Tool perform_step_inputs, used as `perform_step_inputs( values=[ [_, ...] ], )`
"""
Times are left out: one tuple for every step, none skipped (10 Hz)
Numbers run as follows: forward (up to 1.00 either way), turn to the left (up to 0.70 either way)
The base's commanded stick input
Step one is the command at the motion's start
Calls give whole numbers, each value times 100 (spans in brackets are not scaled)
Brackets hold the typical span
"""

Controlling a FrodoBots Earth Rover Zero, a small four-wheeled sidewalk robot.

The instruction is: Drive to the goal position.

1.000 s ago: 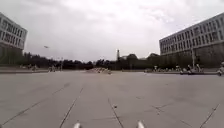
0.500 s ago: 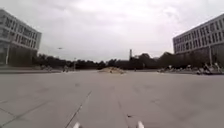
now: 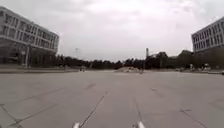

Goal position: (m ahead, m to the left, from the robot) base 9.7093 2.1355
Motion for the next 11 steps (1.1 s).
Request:
perform_step_inputs(
  values=[
    [85, 0],
    [85, 0],
    [85, 0],
    [85, 0],
    [85, 0],
    [85, -10],
    [85, -23],
    [85, -21],
    [85, 0],
    [85, 0],
    [85, 0]
  ],
)
